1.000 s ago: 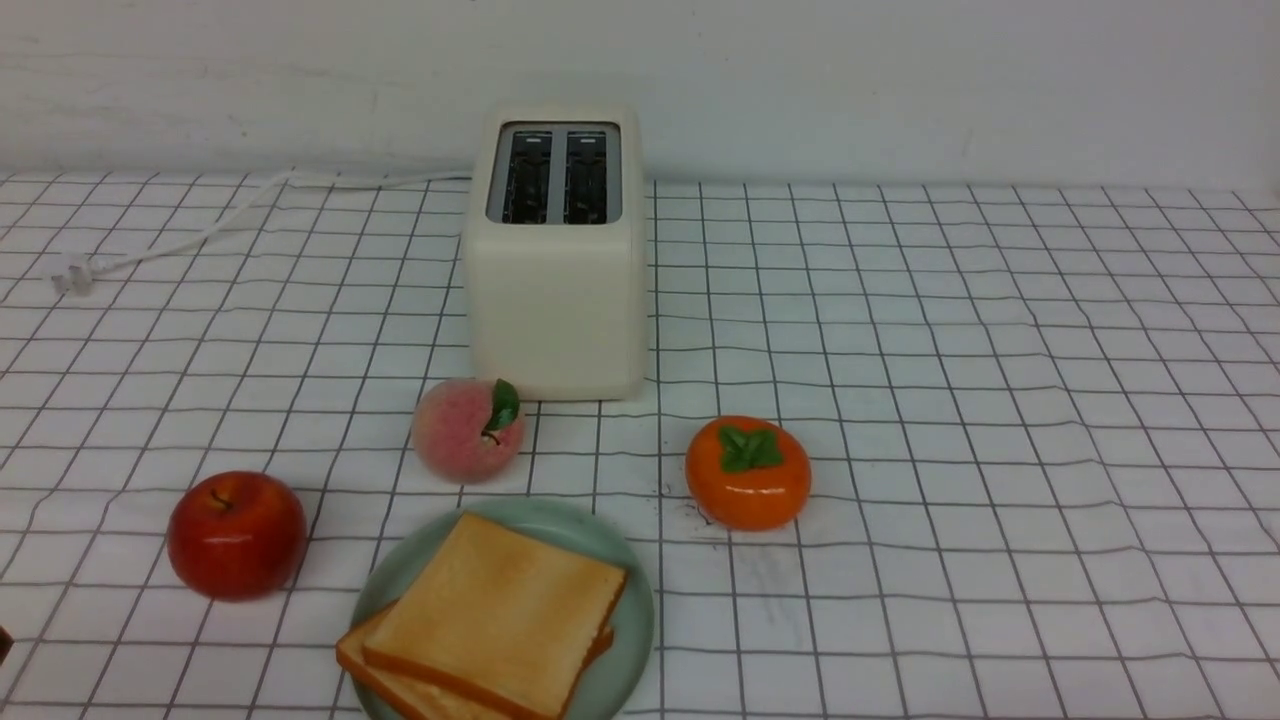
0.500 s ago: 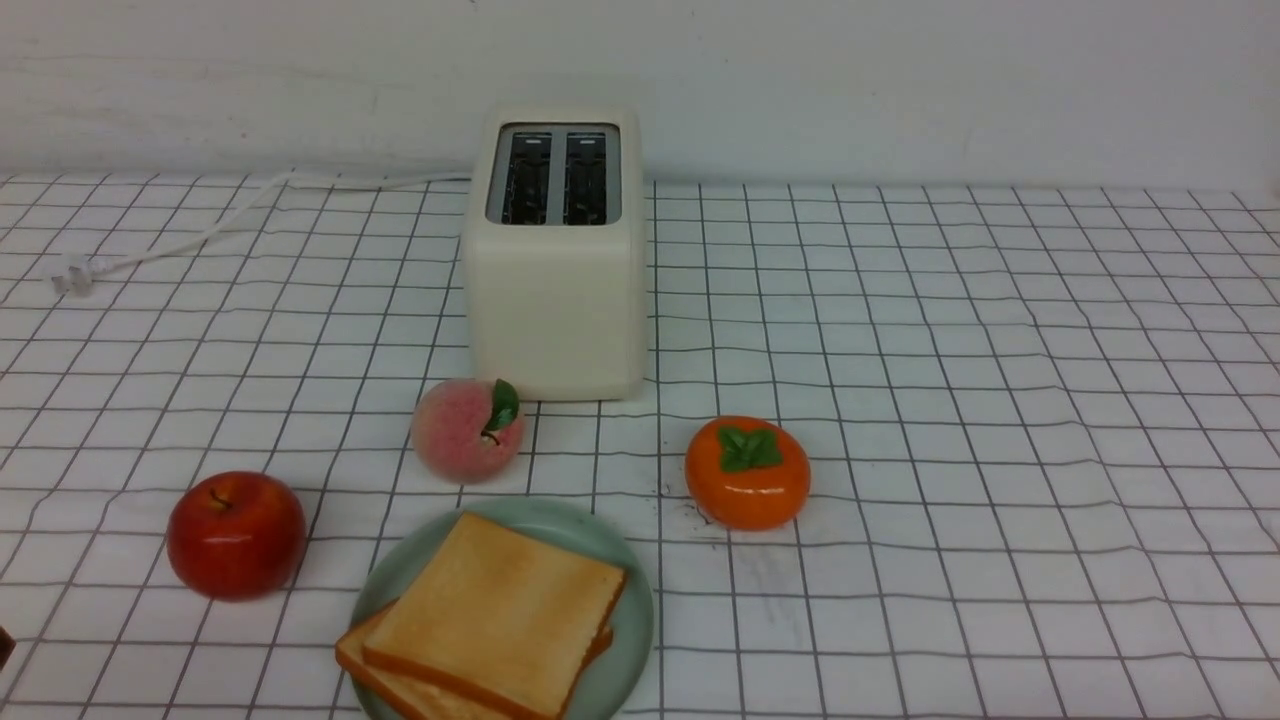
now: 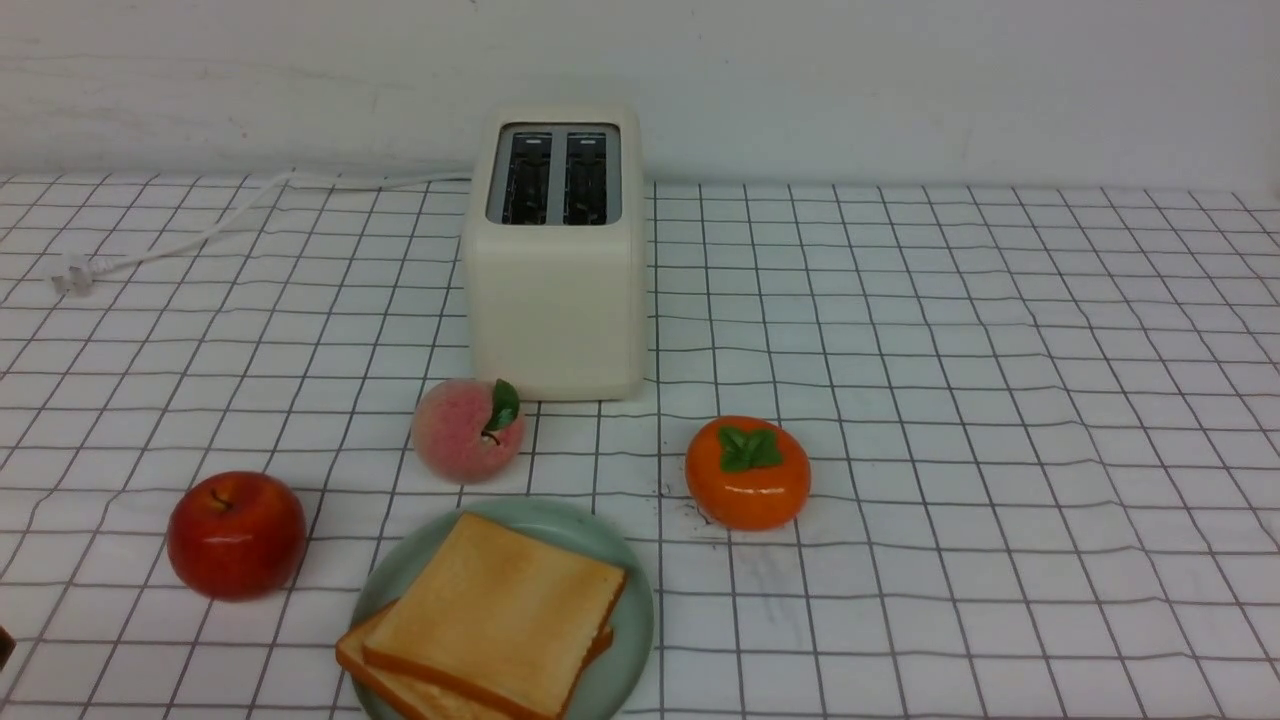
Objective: Take toasted bread from bread machine on white checkered table place on plate.
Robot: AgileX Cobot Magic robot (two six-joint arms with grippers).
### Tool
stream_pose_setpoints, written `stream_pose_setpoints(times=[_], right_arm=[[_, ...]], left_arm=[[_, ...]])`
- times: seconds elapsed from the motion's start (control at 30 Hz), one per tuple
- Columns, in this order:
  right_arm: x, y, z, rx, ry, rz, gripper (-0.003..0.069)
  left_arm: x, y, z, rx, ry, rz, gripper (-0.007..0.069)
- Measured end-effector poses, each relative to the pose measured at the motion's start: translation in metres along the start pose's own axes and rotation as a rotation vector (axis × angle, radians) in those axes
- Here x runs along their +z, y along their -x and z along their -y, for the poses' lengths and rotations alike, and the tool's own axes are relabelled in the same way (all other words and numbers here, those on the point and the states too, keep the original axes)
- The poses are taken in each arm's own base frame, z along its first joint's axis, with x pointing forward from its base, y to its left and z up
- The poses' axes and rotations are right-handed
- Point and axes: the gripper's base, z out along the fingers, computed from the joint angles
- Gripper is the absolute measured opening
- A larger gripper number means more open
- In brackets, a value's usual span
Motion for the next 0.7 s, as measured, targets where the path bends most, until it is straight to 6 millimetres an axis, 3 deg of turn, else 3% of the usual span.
stream_pose_setpoints(times=[0.7], right_arm=[[-0.0001,-0.0001,0.0001,0.011,-0.002,-0.004,0.0001]], left_arm=[[0.0000,-0.0001,0.0000,0.000,0.000,-0.001,0.0044]])
